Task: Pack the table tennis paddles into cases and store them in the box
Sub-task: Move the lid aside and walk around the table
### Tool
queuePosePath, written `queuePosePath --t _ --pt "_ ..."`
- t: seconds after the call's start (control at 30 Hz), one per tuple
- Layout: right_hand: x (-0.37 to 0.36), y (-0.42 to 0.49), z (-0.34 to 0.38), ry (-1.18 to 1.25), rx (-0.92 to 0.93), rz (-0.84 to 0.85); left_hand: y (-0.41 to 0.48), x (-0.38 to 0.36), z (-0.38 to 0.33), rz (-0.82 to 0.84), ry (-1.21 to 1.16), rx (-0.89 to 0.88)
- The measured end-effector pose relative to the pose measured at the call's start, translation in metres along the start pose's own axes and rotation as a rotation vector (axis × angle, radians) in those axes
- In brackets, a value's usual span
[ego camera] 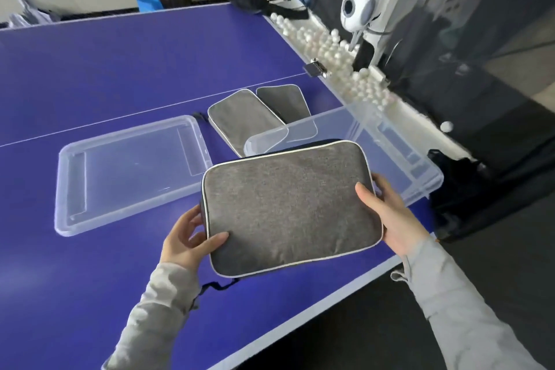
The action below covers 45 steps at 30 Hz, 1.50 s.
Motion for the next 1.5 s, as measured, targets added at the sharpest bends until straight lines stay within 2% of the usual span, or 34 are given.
queuePosePath --t 0.17,0.33,0.5,0.6,0.77,0.9,1.17,1.5 --pt "0.041 0.039 0.037 -0.029 0.028 -0.089 0.029 -0.063 -0.029 0.021 0.018 -0.029" --pt "0.075 0.079 0.06 -0.052 0.026 -0.088 0.05 -0.115 -0.041 0.029 0.016 -0.014" --pt "0.11 0.135 0.06 -0.131 -0.027 -0.031 0.061 -0.176 -0.015 0.036 0.165 0.079" --pt "0.127 0.166 0.047 -0.279 -0.093 -0.013 0.063 -0.2 0.011 -0.044 0.184 0.183" --pt "0.135 0.205 0.01 -0.63 -0.19 0.099 0.069 -0.213 0.052 -0.173 0.197 0.383" --pt "0.136 0.227 -0.024 -0.751 -0.273 0.178 0.08 -0.211 0.068 -0.212 0.42 0.439" --pt "0.117 0.253 -0.06 -1.012 -0.354 0.334 0.09 -0.194 0.103 -0.206 0.611 0.607" --pt "0.115 0.253 -0.058 -1.208 -0.27 0.317 0.1 -0.196 0.104 -0.238 0.774 0.562"
Point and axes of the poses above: each hand's wrist, its own y-axis towards the middle knuckle, its own x-axis out of the back of the hand, z = x × y, the point moved 8 cm from there along y, towards the middle knuckle, and after that the axes turned 4 degrees about y, right-handed, at the moved point
